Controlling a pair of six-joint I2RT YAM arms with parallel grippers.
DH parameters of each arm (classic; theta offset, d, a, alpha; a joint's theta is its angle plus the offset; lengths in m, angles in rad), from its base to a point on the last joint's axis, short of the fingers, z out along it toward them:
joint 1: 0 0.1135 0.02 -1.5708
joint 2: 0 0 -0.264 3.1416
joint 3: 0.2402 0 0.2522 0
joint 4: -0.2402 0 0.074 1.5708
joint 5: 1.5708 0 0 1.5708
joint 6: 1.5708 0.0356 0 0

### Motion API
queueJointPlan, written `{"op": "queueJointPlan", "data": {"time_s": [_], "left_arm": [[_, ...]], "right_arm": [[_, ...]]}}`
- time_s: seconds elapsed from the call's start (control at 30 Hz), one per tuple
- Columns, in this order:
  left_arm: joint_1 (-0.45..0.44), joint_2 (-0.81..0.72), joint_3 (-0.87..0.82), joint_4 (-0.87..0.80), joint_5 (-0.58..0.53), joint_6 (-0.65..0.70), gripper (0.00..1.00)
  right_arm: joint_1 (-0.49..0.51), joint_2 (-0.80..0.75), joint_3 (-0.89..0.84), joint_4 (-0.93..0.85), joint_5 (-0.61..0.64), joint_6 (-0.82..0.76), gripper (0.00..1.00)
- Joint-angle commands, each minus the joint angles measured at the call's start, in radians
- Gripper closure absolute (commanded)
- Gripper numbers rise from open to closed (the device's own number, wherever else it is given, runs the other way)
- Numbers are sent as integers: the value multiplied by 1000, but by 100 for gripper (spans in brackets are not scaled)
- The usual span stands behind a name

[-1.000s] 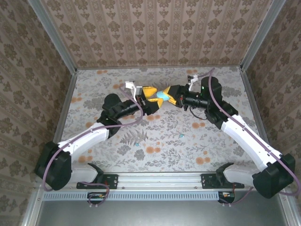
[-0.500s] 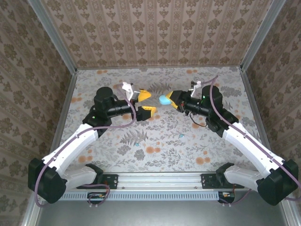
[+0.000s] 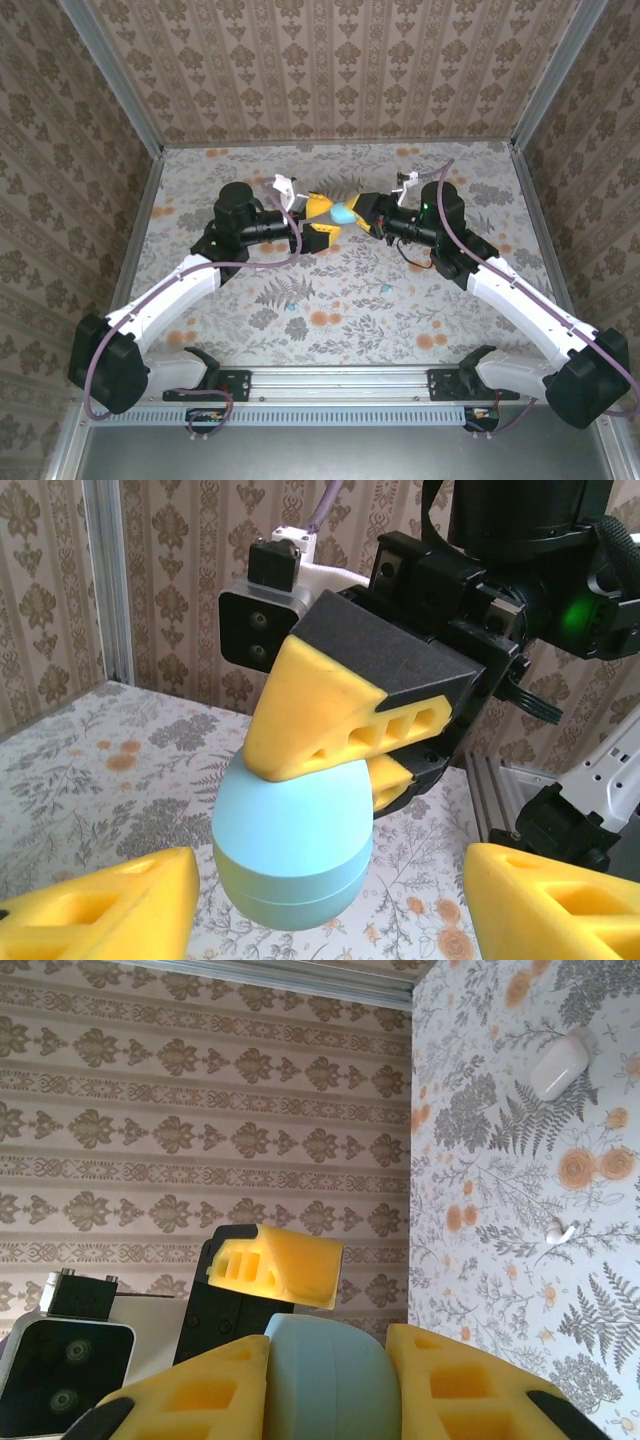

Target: Insert the wireless bluetooth earbuds into the charging case

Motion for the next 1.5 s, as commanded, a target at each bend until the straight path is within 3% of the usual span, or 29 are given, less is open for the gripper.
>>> {"op": "queueJointPlan", "data": {"time_s": [0.0, 0.23, 0.53, 0.97, 1.23, 1.47], "left_arm": [[5, 10, -5, 84, 29, -30, 30], [27, 29, -15, 154, 32, -83, 39], [34, 49, -21, 168, 47, -106, 28], [29, 106, -20, 261, 88, -172, 40], [19, 117, -30, 254, 86, -164, 31], [18, 111, -36, 242, 87, -140, 31]], "right_arm": [[6, 14, 22, 46, -21, 14, 84], [9, 25, 32, 54, -44, 21, 84], [11, 22, 38, 58, -48, 26, 84], [21, 19, 46, 59, -51, 34, 84], [21, 15, 52, 60, -47, 37, 85], [21, 14, 62, 42, -53, 35, 85]]}}
